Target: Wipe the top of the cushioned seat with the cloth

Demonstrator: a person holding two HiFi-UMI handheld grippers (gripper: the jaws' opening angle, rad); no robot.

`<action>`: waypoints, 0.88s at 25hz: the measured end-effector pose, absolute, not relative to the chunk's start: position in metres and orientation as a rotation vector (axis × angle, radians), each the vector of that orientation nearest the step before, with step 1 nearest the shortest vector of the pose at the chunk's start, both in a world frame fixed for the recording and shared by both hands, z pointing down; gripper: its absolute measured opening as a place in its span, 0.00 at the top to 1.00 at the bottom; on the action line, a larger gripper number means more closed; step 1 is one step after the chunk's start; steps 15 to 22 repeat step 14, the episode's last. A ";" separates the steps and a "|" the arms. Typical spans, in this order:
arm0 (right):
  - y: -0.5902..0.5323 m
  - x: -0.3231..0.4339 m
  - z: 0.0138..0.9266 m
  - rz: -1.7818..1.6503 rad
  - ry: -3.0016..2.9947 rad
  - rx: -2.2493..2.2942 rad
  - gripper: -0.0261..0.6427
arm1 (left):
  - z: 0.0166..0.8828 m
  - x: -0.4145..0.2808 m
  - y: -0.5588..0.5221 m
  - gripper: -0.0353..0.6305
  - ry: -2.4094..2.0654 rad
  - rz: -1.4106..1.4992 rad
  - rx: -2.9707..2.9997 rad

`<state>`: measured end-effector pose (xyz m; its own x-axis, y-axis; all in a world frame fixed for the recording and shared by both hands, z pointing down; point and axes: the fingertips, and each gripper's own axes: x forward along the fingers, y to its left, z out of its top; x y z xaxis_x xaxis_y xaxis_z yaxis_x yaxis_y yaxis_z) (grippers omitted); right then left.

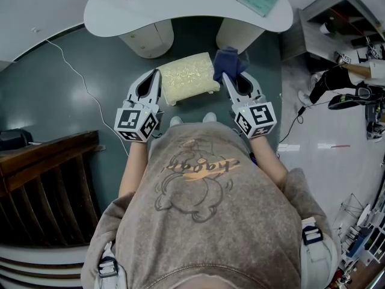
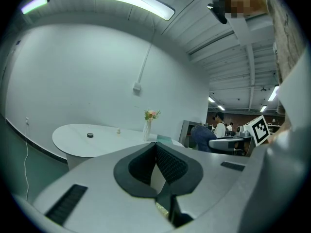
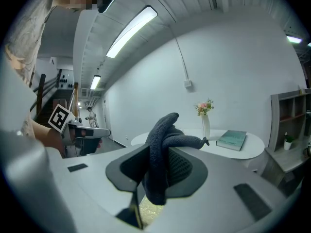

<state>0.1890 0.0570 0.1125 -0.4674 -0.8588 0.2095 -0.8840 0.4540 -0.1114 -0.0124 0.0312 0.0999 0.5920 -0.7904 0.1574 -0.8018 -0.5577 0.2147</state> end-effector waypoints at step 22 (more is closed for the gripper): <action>0.062 0.187 0.117 0.331 -2.567 1.552 0.81 | 0.104 -0.012 0.035 0.92 -1.298 0.063 2.542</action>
